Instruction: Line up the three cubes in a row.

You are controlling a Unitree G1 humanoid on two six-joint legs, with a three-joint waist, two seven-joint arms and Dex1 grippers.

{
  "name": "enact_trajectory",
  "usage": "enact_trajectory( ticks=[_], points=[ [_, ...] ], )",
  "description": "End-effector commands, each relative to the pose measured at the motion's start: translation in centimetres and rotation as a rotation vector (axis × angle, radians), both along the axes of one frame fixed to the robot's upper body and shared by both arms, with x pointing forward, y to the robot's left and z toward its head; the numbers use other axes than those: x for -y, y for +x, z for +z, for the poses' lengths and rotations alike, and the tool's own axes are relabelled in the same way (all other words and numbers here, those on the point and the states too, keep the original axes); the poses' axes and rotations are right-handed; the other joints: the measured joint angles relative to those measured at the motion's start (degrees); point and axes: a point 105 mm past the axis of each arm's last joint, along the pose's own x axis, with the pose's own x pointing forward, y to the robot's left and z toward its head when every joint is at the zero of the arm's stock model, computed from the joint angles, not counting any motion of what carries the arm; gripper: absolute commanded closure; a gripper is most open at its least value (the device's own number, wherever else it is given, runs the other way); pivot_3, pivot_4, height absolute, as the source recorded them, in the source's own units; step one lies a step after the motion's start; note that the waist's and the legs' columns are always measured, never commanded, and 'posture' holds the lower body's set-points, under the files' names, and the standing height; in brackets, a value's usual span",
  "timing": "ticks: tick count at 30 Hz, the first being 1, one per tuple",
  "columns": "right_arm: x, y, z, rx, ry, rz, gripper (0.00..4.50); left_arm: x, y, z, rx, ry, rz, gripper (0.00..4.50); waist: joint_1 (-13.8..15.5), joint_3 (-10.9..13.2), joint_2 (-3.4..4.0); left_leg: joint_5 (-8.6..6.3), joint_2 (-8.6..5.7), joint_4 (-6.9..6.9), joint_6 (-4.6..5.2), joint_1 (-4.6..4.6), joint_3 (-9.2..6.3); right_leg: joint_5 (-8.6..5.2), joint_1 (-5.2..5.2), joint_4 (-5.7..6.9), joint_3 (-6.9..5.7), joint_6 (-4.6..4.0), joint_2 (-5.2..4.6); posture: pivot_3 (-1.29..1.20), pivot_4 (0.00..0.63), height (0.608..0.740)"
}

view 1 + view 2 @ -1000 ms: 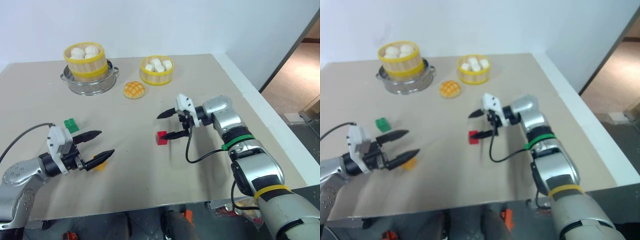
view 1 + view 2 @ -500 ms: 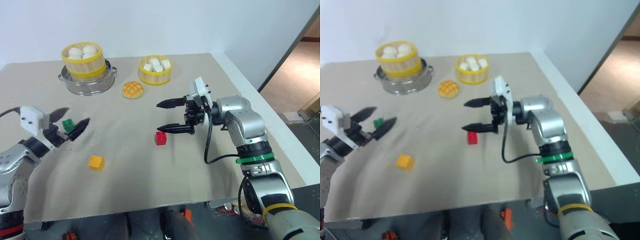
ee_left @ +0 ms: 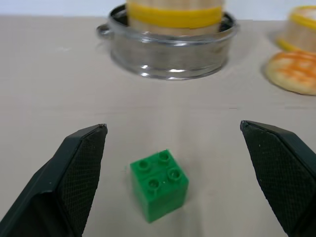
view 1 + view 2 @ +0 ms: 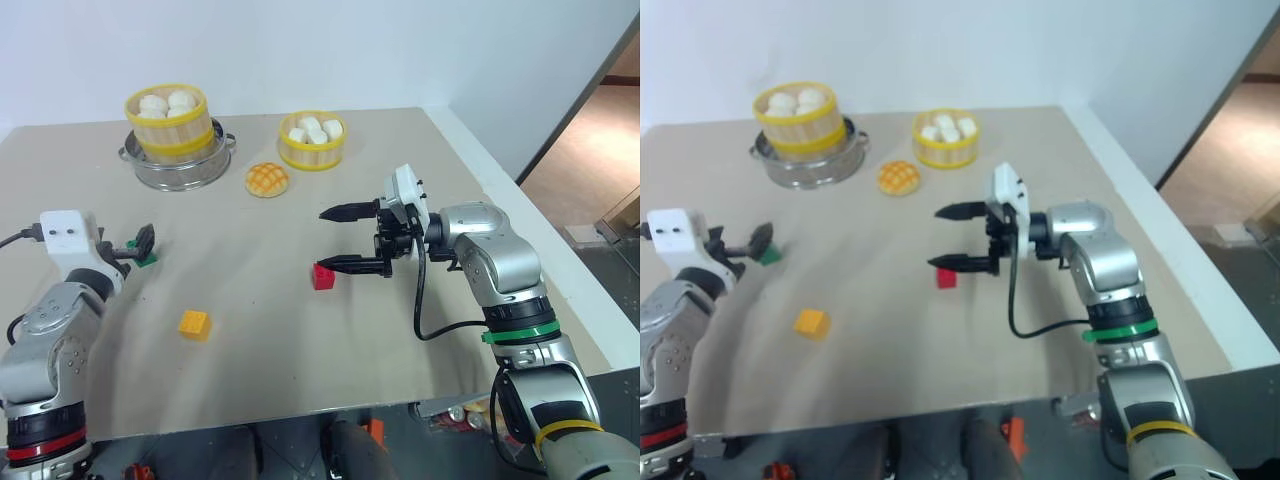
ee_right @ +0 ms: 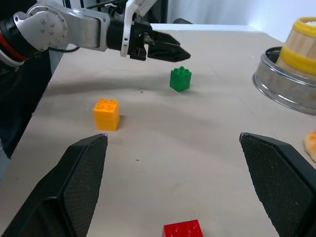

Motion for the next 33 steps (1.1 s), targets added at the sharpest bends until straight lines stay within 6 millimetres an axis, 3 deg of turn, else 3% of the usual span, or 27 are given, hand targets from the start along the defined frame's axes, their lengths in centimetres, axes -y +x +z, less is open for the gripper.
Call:
enact_trajectory(
  ticks=[1, 18, 29, 33],
  points=[
    [0.0, 0.0, 1.2, 0.032, 0.021, 0.001, 0.05, -0.6, -0.4, 1.3, 0.010, 0.022, 0.066, 0.00, -0.10, 0.01, -0.02, 0.00, 0.00, 0.00, 0.00, 0.00, 0.00, 0.00, -0.01, 0.00, 0.01, 0.00, 0.01, 0.00, 0.150, 0.740],
    [0.2, 0.3, 1.0, 0.062, 0.005, -0.019, 0.05, -1.3, 0.8, -1.8, -0.193, -0.062, 0.167, 0.00, -0.06, 0.02, -0.05, 0.00, -0.03, 0.02, -0.01, -0.03, -0.07, 0.03, -0.01, 0.00, 0.01, 0.04, 0.03, 0.00, 0.150, 0.740],
    [0.4, 0.4, 1.0, 0.073, -0.007, -0.027, 0.05, -1.4, 1.3, -2.3, -0.218, -0.038, 0.152, 0.00, -0.05, 0.02, -0.05, 0.00, -0.04, 0.02, -0.01, -0.04, -0.07, 0.03, -0.01, -0.01, 0.01, 0.04, 0.02, 0.00, 0.150, 0.740],
    [0.4, 0.4, 1.0, 0.076, -0.008, -0.031, 0.00, -1.5, 1.6, -2.4, -0.217, -0.036, 0.152, 1.10, -0.05, 0.02, -0.05, 0.00, -0.05, 0.02, -0.02, -0.04, -0.06, 0.03, -0.01, -0.01, 0.01, 0.04, 0.01, 0.00, 0.150, 0.740]
  ],
)
